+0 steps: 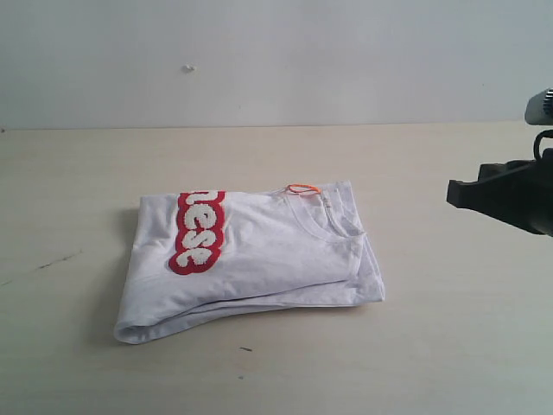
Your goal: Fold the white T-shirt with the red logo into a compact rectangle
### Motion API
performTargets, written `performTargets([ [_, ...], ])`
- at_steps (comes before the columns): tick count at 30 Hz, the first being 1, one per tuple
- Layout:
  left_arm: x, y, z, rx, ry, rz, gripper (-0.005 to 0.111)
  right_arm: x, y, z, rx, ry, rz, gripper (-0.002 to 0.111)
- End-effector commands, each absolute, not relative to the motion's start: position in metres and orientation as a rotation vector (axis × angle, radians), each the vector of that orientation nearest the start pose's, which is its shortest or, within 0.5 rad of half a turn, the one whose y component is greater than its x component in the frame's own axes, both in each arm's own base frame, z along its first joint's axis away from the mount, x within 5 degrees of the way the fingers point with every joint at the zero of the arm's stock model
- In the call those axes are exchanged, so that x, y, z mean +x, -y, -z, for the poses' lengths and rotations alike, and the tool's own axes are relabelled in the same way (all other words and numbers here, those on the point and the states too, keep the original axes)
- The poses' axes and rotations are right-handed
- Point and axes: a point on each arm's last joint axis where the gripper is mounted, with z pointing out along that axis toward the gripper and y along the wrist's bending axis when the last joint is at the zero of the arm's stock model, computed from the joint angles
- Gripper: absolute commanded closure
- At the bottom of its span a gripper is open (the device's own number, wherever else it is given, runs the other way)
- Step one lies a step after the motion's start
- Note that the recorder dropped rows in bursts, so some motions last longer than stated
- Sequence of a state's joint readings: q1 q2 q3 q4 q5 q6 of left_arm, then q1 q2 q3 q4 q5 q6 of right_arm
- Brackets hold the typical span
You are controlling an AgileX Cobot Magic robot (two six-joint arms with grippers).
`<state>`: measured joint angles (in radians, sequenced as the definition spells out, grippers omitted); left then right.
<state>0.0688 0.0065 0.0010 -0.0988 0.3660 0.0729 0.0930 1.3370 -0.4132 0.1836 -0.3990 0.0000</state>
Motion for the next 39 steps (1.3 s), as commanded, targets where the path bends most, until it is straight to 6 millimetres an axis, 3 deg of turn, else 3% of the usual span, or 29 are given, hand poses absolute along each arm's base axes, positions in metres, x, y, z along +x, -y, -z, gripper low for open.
performTargets([
  [1, 0.053, 0.000, -0.181, -0.065, -1.837, 0.003, 0.076, 0.237, -0.016, -0.194, 0.062, -2.023, -0.057, 0.108],
  [5, 0.053, 0.000, -0.181, -0.065, -1.837, 0.003, 0.076, 0.228, -0.016, -0.206, 0.023, -2.023, -0.051, 0.108],
  [7, 0.053, 0.000, -0.181, -0.065, -1.837, 0.003, 0.076, 0.214, -0.014, -0.218, -0.078, -2.027, -0.001, 0.108],
  [9, 0.053, 0.000, -0.181, -0.066, -1.837, 0.003, 0.076, 0.189, 0.000, -0.225, -0.032, -2.005, 0.046, 0.108],
  [21, 0.053, 0.000, -0.181, -0.066, -1.837, 0.003, 0.076, 0.114, 0.025, -0.211, 0.227, -1.820, 0.141, 0.108],
  [32, 0.053, 0.000, -0.181, -0.066, -1.837, 0.003, 0.076, 0.087, 0.030, -0.193, 0.319, -1.781, 0.224, 0.108],
  [39, 0.053, 0.000, -0.181, -0.066, -1.837, 0.003, 0.076, 0.082, 0.028, -0.189, 0.286, -1.811, 0.236, 0.108],
])
